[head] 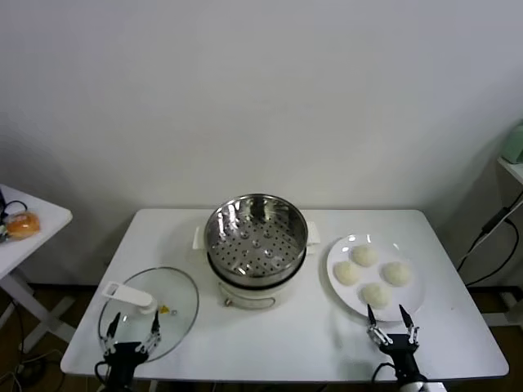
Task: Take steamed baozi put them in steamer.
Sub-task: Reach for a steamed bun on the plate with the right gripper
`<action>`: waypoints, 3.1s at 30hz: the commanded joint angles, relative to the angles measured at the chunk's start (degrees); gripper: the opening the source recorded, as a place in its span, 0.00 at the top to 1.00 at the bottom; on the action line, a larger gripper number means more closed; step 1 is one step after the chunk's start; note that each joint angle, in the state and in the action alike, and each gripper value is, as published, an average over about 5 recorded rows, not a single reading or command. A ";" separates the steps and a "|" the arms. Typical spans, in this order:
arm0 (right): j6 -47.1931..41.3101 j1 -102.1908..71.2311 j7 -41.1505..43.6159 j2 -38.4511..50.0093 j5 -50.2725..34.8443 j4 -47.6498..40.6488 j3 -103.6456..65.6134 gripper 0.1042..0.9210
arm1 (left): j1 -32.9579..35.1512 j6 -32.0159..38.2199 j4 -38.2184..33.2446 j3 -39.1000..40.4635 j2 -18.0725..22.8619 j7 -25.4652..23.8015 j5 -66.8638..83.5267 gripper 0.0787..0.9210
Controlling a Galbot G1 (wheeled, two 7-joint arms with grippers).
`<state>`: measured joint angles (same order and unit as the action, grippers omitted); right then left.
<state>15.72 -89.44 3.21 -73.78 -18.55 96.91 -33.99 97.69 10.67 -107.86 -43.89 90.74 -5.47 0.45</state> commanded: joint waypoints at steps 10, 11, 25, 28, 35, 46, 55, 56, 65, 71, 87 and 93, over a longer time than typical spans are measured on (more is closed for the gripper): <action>-32.90 24.05 -3.67 11.94 1.10 5.43 1.53 0.12 | 0.02 1.23 -0.23 0.62 -0.40 0.39 -0.86 0.12; -35.84 26.37 -3.46 13.50 1.31 4.79 2.55 0.12 | -0.01 1.31 -0.20 0.70 -0.45 0.39 -0.89 0.12; -45.85 53.08 30.32 36.25 30.43 -4.36 30.87 0.12 | 0.32 2.66 0.37 2.43 -0.66 0.51 -2.51 0.12; -38.66 59.55 39.16 39.04 36.29 -8.19 37.27 0.12 | 0.47 3.24 0.58 2.50 -0.65 0.48 -3.32 0.12; -27.78 79.56 54.82 41.10 32.62 -20.58 56.69 0.12 | 0.75 3.71 0.78 2.94 -0.57 0.44 -4.10 0.12; -23.56 106.18 66.27 30.38 23.43 -39.75 88.79 0.12 | 1.30 3.71 -0.12 4.04 -0.34 0.17 -4.08 0.12; -22.77 105.72 67.12 20.68 24.23 -51.50 91.07 0.12 | 1.32 3.68 -0.17 3.61 -0.13 -0.01 -4.05 0.12; -22.61 104.97 67.35 20.04 24.72 -52.27 90.44 0.12 | 1.32 3.63 -0.12 3.51 -0.16 -0.05 -4.01 0.12; -18.09 99.70 69.61 16.30 29.34 -58.51 87.47 0.12 | 0.72 3.34 0.70 2.27 -0.35 -0.24 -3.81 0.12; -14.52 96.28 69.85 13.57 32.91 -63.04 82.65 0.12 | 0.99 3.57 1.16 1.83 -0.39 -0.25 -3.94 0.12; -9.02 93.79 66.79 9.07 37.91 -69.60 72.66 0.12 | 0.82 4.20 1.92 1.70 -0.47 -0.06 -4.11 0.12; -8.71 93.25 66.38 8.33 38.74 -70.44 71.50 0.13 | 0.85 4.39 2.10 1.65 -0.46 0.02 -4.11 0.12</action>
<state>5.22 4.42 70.05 -63.86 18.29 29.15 40.22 98.51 14.93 -105.92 -42.13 90.21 -5.51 -3.63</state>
